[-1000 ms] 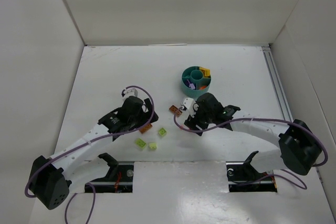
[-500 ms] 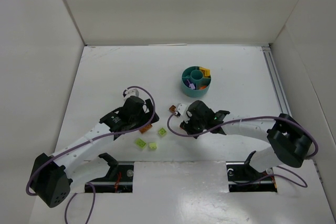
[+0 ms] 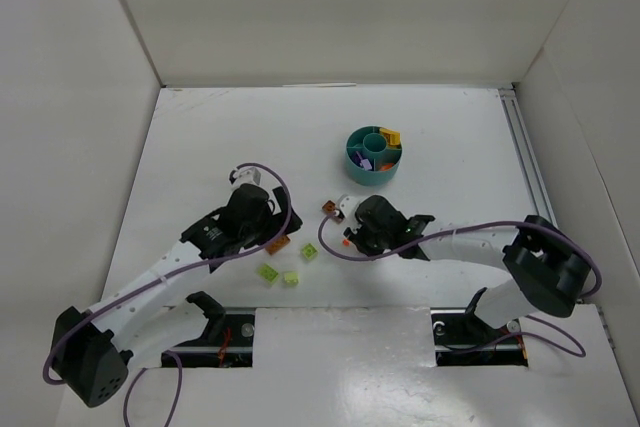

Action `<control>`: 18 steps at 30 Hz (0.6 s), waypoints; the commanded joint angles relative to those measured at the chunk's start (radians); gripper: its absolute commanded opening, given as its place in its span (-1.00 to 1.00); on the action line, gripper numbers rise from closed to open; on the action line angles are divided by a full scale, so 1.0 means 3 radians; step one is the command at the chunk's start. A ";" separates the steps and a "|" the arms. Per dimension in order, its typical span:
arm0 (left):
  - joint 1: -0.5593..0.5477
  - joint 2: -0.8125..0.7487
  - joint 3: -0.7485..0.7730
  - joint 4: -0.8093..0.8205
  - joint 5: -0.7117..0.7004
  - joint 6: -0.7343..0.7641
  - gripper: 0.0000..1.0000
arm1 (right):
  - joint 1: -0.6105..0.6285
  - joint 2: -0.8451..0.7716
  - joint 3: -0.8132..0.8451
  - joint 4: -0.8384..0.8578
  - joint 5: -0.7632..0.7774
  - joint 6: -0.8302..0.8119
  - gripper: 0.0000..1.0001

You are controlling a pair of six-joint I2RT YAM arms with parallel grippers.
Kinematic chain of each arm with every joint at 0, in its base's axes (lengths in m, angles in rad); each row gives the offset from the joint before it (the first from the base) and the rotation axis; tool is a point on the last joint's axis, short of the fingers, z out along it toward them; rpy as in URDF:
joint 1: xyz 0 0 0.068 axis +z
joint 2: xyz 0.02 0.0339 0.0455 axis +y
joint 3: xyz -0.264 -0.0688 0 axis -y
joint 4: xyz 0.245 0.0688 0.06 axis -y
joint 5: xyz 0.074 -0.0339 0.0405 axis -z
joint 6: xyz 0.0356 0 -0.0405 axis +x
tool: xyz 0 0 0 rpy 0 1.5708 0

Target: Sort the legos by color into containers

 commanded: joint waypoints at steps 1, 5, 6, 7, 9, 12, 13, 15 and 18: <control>0.0017 -0.0120 -0.0016 -0.0028 -0.0060 -0.0018 0.99 | 0.0037 0.0079 0.0029 0.0090 0.0108 0.0056 -0.44; 0.0017 -0.0120 -0.0016 -0.0064 -0.0090 -0.0048 0.99 | 0.0068 0.0003 0.0029 -0.0032 0.0154 0.0123 -0.60; 0.0017 -0.0120 -0.0016 -0.0064 -0.0090 -0.0048 0.99 | 0.0068 0.0002 0.0029 -0.0068 0.0154 0.0163 -0.67; 0.0017 -0.0120 -0.0016 -0.0064 -0.0090 -0.0048 0.99 | 0.0068 -0.0079 0.0075 -0.0109 0.0154 0.0164 -0.68; 0.0017 -0.0120 -0.0016 -0.0064 -0.0090 -0.0048 0.99 | 0.0068 -0.0156 0.0172 -0.0246 0.0246 0.0195 -0.71; 0.0017 -0.0089 0.0014 -0.0028 -0.0090 -0.0048 0.99 | 0.0068 -0.0258 0.0499 -0.0578 0.0501 0.0108 -0.71; 0.0017 -0.0054 0.0014 0.0008 -0.0090 -0.0018 0.99 | 0.0068 -0.0258 0.0611 -0.0666 0.0578 0.0032 -0.71; 0.0017 -0.0023 0.0050 0.0039 -0.0090 -0.0018 0.99 | 0.0022 -0.0259 0.0944 -0.0789 0.0691 -0.0056 -0.71; 0.0017 0.0064 0.0086 0.0069 -0.0090 0.0013 0.99 | -0.0121 -0.0259 0.1312 -0.0906 0.0732 -0.0214 -0.71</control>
